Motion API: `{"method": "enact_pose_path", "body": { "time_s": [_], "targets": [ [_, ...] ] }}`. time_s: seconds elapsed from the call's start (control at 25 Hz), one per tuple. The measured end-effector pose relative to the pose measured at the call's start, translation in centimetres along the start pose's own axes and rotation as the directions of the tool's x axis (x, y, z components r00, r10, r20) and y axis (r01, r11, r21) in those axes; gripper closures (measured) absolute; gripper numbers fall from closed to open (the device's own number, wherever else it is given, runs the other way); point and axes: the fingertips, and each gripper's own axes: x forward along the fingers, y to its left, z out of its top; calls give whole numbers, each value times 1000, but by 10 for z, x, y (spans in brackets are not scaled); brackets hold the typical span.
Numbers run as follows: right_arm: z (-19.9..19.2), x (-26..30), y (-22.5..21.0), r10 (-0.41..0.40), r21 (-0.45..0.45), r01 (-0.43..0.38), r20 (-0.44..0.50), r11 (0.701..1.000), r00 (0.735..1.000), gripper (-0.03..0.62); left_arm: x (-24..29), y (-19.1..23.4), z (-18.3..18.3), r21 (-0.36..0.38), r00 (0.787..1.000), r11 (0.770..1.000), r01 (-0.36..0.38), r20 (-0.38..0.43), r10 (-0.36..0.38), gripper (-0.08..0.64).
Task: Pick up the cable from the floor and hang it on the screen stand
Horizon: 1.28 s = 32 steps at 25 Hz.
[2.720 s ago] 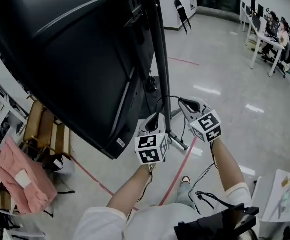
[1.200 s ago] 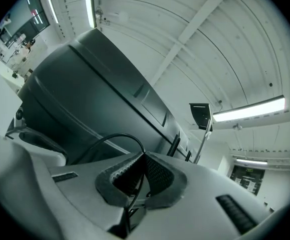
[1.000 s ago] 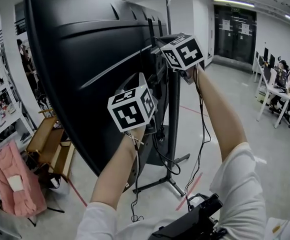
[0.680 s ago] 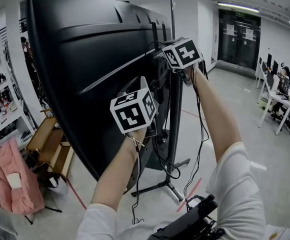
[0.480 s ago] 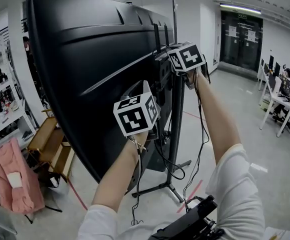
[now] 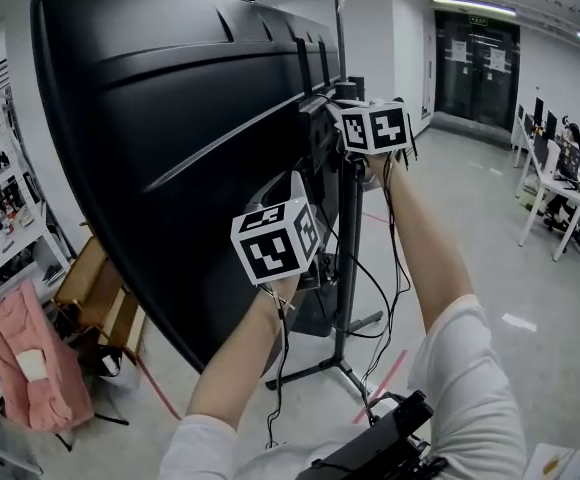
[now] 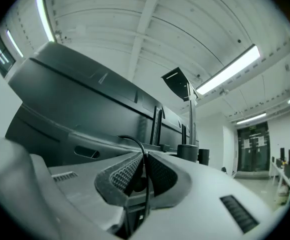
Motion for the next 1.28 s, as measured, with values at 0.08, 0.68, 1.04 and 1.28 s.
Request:
{"method": "enact_pose_path", "body": {
  "time_s": [0.08, 0.68, 1.04, 1.28],
  "targets": [
    [0, -2, 1, 13, 47, -15, 29, 999, 999, 566, 0, 0, -5, -3, 1000, 1000, 1, -8, -1, 557],
    [-25, -27, -1, 19, 204, -39, 98, 978, 995, 509, 3, -1, -40, -29, 996, 999, 20, -84, -22, 557],
    [-65, -61, 15, -67, 196, 58, 41, 979, 997, 533, -3, -21, -63, -49, 991, 996, 71, -106, -76, 557],
    [-101, -105, 32, -137, 208, 135, -4, 969, 991, 558, -21, -37, -88, -53, 982, 992, 118, -139, -124, 557]
  ]
}}
